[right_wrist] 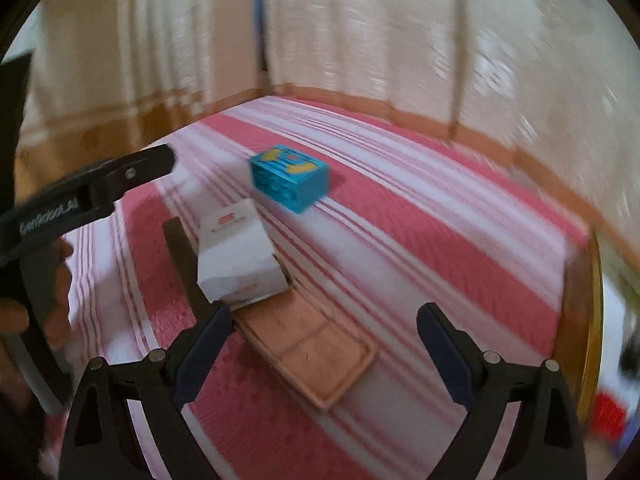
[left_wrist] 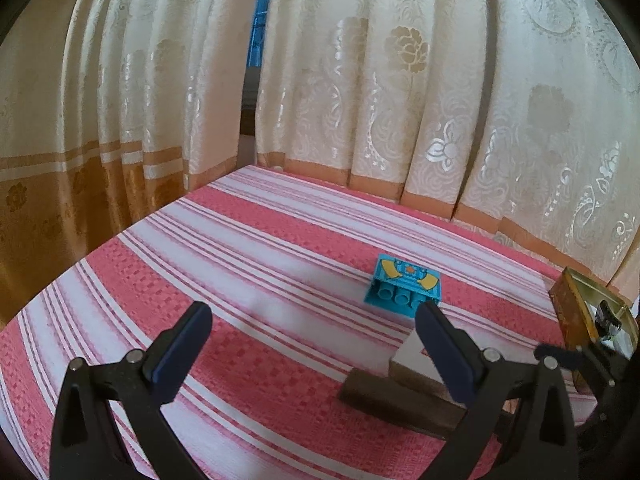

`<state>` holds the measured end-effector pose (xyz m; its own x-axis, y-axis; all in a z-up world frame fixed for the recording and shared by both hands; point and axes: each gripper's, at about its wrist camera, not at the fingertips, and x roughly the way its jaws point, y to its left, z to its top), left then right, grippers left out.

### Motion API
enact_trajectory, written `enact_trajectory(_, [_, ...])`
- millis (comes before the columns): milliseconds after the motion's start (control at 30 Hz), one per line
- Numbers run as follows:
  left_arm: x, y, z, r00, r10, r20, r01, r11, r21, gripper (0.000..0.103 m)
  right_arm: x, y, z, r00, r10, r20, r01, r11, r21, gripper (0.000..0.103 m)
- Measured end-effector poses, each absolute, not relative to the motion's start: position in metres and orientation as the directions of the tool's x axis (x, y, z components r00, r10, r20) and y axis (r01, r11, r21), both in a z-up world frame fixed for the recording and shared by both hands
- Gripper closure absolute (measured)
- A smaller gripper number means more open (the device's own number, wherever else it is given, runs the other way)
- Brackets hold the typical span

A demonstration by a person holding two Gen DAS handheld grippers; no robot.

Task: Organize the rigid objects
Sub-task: 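Move both tools toward the white printed box and copper box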

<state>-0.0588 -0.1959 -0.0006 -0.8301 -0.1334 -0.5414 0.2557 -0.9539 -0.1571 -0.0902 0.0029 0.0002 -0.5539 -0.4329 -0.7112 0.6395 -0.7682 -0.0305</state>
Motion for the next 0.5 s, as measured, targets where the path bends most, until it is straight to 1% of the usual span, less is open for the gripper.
enact_trajectory(67, [-0.060,-0.197,-0.001,-0.828,-0.126,-0.546,0.253,-0.954,-0.163,0.000,-0.093,0.000,0.000,-0.538,-0.457,-0.708,0.684,-0.728,-0.050,0.007])
enact_trajectory(167, [-0.061,-0.196,-0.002,-0.824,-0.119,-0.554,0.251,-0.953,-0.169,0.000,-0.101,0.003,-0.002,-0.488,-0.493,-0.720,0.712,-0.703,-0.001,0.008])
enact_trajectory(200, [-0.061,-0.198,-0.002,-0.823,-0.114,-0.556,0.251,-0.952,-0.176,0.000,-0.104,0.005,-0.004,-0.464,-0.497,-0.733,0.716,-0.698,0.020,0.015])
enact_trajectory(233, [-0.061,-0.198,-0.002,-0.823,-0.113,-0.557,0.252,-0.951,-0.179,0.000,-0.105,0.003,-0.008,-0.436,-0.491,-0.754,0.725,-0.688,0.029,0.025])
enact_trajectory(267, [-0.062,-0.199,-0.003,-0.822,-0.112,-0.558,0.255,-0.949,-0.185,0.000,-0.104,0.000,-0.012,-0.418,-0.472,-0.776,0.733,-0.680,0.020,0.028])
enact_trajectory(300, [-0.062,-0.200,-0.003,-0.821,-0.112,-0.559,0.260,-0.946,-0.191,0.000,-0.100,-0.003,-0.011,-0.438,-0.458,-0.774,0.737,-0.676,-0.017,0.033])
enact_trajectory(367, [-0.061,-0.202,-0.004,-0.818,-0.115,-0.564,0.270,-0.942,-0.199,0.000,-0.093,-0.004,-0.011,-0.450,-0.450,-0.771,0.734,-0.678,-0.033,0.036])
enact_trajectory(433, [-0.062,-0.202,-0.005,-0.814,-0.119,-0.569,0.277,-0.940,-0.199,0.000,-0.094,-0.004,-0.011,-0.452,-0.450,-0.770,0.715,-0.699,-0.011,0.042])
enact_trajectory(500, [-0.063,-0.199,-0.005,-0.812,-0.119,-0.571,0.272,-0.943,-0.191,0.000,-0.096,-0.004,-0.011,-0.462,-0.442,-0.768,0.699,-0.716,-0.008,0.042])
